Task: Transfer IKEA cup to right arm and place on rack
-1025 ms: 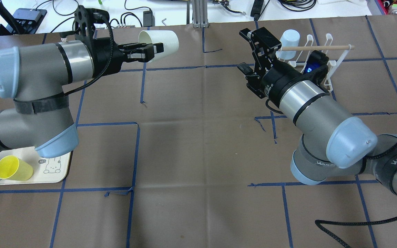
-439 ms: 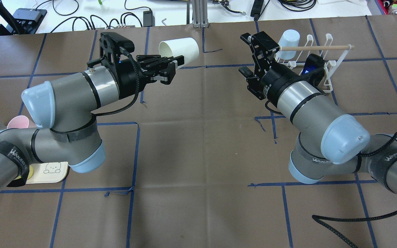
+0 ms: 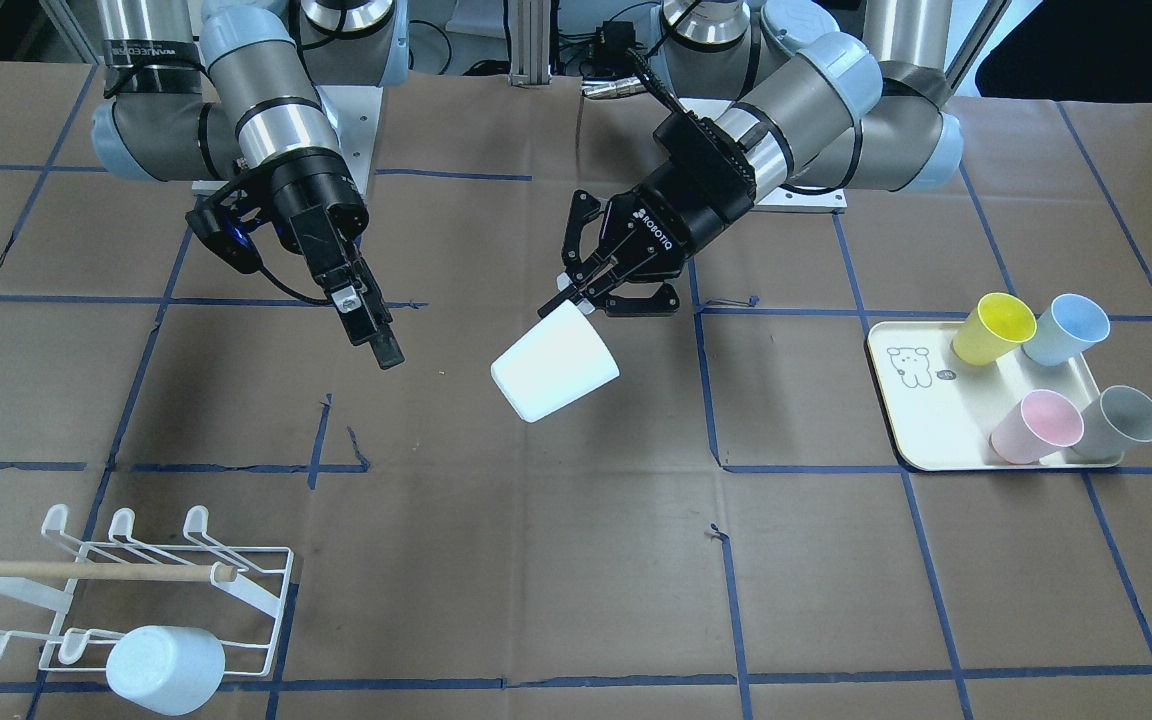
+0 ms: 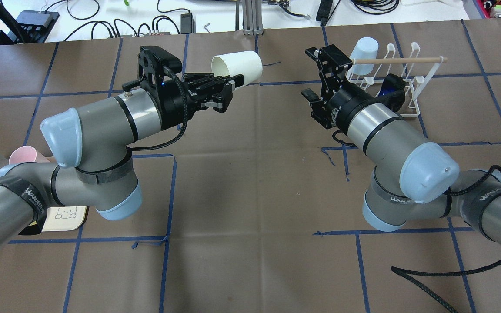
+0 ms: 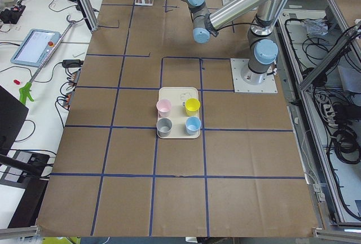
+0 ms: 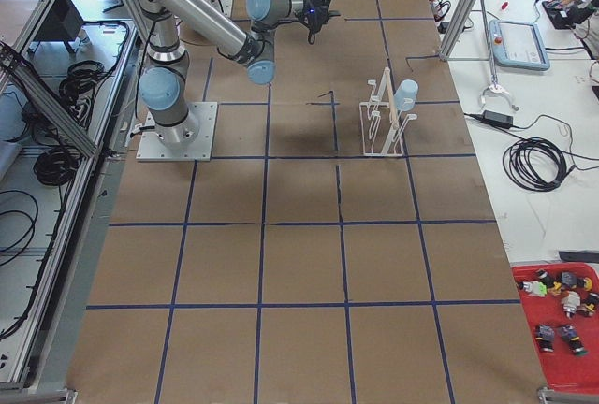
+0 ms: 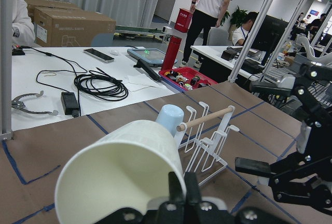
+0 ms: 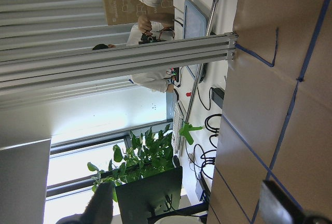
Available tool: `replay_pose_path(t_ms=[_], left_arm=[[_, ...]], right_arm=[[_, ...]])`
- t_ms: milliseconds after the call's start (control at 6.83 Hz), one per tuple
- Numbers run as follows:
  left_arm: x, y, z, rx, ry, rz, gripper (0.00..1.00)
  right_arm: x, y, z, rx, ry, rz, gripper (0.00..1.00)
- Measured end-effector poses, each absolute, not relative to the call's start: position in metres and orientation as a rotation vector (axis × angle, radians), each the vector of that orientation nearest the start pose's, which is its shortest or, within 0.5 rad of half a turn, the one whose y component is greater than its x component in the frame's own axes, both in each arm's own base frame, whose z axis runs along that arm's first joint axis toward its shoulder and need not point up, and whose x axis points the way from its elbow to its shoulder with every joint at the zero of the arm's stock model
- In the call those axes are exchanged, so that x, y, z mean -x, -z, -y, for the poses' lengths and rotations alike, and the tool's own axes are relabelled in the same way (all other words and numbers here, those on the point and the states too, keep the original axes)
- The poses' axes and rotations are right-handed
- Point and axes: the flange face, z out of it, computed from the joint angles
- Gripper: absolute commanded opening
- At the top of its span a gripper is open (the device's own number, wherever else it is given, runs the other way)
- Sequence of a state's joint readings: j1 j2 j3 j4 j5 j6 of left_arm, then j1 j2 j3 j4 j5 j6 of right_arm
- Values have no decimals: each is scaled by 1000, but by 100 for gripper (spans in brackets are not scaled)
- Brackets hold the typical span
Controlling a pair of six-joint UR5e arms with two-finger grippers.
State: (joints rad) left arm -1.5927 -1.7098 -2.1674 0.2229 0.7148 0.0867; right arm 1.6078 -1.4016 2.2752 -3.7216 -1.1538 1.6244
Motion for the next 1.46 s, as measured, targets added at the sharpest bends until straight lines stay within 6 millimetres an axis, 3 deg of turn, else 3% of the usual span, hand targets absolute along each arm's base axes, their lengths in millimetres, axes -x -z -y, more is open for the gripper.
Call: replay_pose_path(t_ms=[293,732,1464], left_arm=[[219,-375,450,654,-1224,2007,1],[219,-376,450,653,-1223,2007,1],[219,-376,450,652,-1223,2007,1]], right_arm=[[-195,-350,434,-1144,606,-1533,98],[-225,-347,427,-1149,510,-1605,98],[-259,-367,439,-1177,455,-1612,98]])
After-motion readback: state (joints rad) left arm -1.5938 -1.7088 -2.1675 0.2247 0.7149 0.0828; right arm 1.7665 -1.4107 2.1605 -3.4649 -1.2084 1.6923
